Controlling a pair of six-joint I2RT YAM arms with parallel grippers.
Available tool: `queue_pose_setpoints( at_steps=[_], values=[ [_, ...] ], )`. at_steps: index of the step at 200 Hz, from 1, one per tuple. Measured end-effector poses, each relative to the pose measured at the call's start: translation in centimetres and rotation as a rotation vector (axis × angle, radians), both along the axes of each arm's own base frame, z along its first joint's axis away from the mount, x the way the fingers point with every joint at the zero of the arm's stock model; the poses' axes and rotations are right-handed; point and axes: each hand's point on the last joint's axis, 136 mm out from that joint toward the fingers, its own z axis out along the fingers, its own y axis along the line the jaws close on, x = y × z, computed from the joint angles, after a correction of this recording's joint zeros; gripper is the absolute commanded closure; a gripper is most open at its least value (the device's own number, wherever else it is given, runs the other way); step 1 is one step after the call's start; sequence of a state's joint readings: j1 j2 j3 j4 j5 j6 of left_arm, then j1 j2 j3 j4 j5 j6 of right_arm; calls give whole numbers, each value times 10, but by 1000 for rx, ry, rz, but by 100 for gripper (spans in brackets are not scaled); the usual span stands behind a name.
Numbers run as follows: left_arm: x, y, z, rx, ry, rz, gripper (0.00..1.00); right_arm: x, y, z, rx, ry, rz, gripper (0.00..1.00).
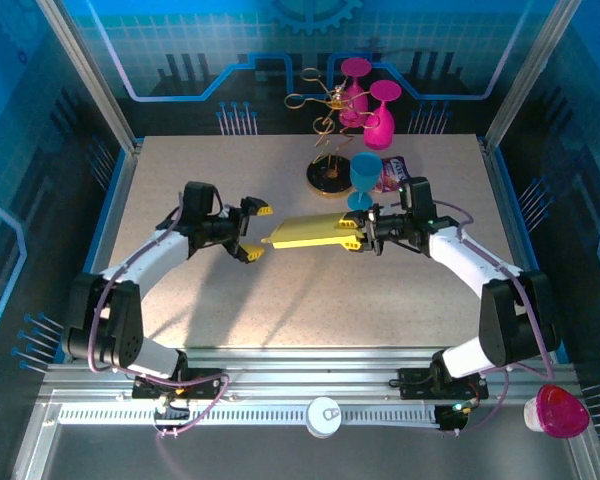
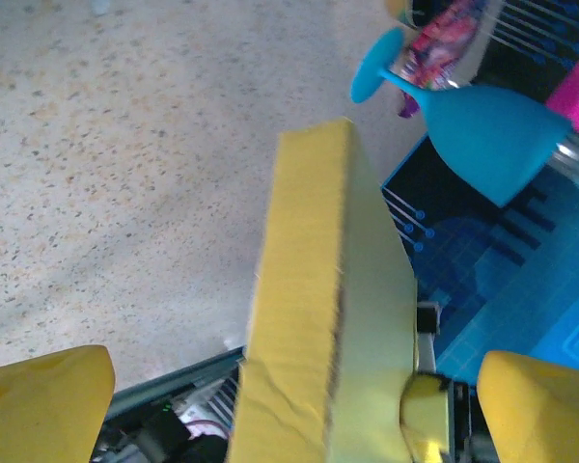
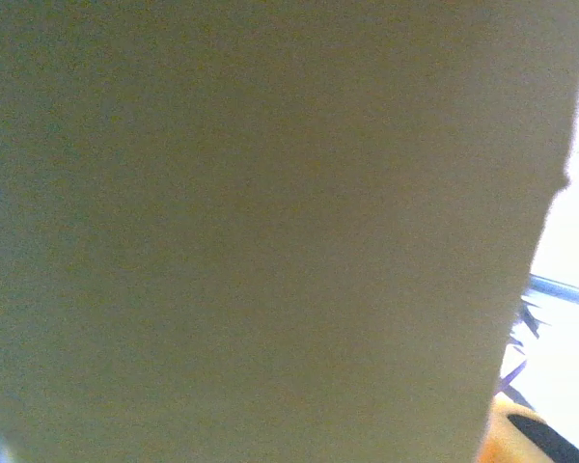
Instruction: Fold the paper box
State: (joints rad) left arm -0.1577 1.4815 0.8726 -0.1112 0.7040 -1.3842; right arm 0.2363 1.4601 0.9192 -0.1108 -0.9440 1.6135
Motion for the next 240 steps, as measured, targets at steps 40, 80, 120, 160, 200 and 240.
queue_pose_setpoints(
  at_steps=[40, 80, 120, 160, 200, 240],
  values=[
    [12, -13, -16, -78, 97, 62, 7, -7, -4, -1, 12, 31, -22, 65],
    [22, -40, -26, -181, 145, 91, 16, -10, -4, -8, 17, 69, -35, 65],
    [17, -56, -39, -253, 230, 118, 29, -6, -4, -7, 39, 66, -54, 66],
    [24, -63, -33, -307, 191, 125, 43, -1, -3, -6, 61, 68, -72, 66],
    [29, -65, -27, -318, 149, 124, 48, 6, -2, -10, 73, 66, -77, 66],
    [31, -63, -29, -312, 150, 139, 51, 10, -2, -14, 83, 75, -73, 66]
  ],
)
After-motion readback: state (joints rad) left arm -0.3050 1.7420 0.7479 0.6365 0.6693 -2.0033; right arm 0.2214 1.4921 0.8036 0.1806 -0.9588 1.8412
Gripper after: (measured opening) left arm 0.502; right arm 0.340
